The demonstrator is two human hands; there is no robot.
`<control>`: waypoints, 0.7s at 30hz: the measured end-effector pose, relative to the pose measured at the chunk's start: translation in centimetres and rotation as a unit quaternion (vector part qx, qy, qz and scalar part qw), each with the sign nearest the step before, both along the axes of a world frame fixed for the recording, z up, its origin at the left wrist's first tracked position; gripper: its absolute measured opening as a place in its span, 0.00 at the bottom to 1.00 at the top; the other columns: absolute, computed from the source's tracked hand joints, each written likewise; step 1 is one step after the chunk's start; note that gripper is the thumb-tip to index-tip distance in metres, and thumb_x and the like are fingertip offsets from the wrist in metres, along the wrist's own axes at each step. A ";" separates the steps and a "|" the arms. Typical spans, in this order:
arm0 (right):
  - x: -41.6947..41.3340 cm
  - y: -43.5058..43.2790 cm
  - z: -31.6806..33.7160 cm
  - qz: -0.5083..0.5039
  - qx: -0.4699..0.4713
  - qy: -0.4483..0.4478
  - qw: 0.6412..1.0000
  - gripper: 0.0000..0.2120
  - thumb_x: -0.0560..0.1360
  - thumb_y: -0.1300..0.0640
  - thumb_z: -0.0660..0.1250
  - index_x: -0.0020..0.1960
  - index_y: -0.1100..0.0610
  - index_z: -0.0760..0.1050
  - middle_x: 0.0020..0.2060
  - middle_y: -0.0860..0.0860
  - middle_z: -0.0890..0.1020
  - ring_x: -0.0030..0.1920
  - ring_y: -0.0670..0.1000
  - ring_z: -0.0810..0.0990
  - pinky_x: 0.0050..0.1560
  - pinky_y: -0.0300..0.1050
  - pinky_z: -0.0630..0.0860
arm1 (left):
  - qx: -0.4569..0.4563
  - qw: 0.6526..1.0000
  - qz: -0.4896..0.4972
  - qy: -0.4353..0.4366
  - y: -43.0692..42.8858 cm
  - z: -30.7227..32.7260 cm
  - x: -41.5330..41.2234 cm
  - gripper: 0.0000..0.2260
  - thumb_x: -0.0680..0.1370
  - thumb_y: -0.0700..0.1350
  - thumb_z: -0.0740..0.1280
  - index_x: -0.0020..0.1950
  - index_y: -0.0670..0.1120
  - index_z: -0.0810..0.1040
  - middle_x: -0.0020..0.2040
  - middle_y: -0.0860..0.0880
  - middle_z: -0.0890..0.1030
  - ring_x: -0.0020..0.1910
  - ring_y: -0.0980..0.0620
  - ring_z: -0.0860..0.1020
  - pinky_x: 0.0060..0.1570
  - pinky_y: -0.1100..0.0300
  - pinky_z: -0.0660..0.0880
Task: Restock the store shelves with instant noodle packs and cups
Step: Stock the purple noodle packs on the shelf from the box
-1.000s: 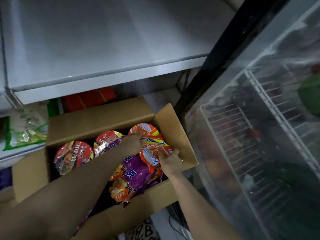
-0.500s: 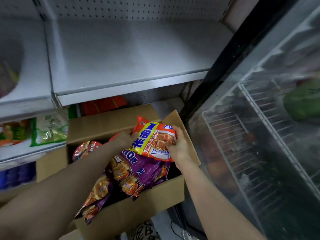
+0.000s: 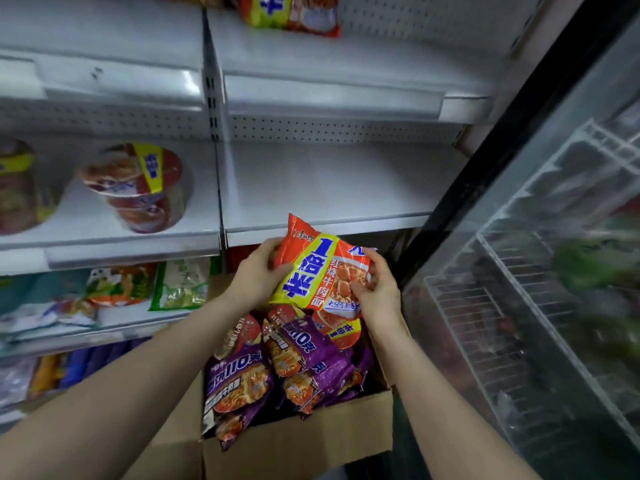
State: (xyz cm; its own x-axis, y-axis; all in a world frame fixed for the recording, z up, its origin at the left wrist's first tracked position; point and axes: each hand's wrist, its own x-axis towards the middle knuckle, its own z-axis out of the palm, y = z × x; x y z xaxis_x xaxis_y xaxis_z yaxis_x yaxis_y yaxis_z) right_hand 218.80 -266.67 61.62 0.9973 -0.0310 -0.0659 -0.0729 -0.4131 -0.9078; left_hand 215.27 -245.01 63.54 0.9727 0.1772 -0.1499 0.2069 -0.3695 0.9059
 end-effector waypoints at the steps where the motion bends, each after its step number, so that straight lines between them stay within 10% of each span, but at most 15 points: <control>1: -0.1 0.4 0.9 0.007 -0.003 -0.021 1.000 0.29 0.77 0.62 0.68 0.63 0.29 0.68 0.58 0.44 0.80 0.57 0.47 0.81 0.52 0.56 0.82 | 0.016 1.000 0.002 -0.025 0.3 1.2 -0.5 0.23 0.80 0.47 0.67 0.73 0.53 0.65 0.57 0.52 0.78 0.45 0.55 0.81 0.39 0.64 0.78; 21: 2.0 5.6 21.6 0.099 -0.011 -0.276 0.956 0.27 0.77 0.63 0.69 0.71 0.42 0.71 0.60 0.47 0.82 0.56 0.44 0.82 0.55 0.49 0.82 | 0.122 0.953 0.049 -0.272 6.4 20.3 -3.0 0.27 0.79 0.46 0.68 0.75 0.61 0.63 0.65 0.50 0.77 0.55 0.54 0.79 0.49 0.52 0.82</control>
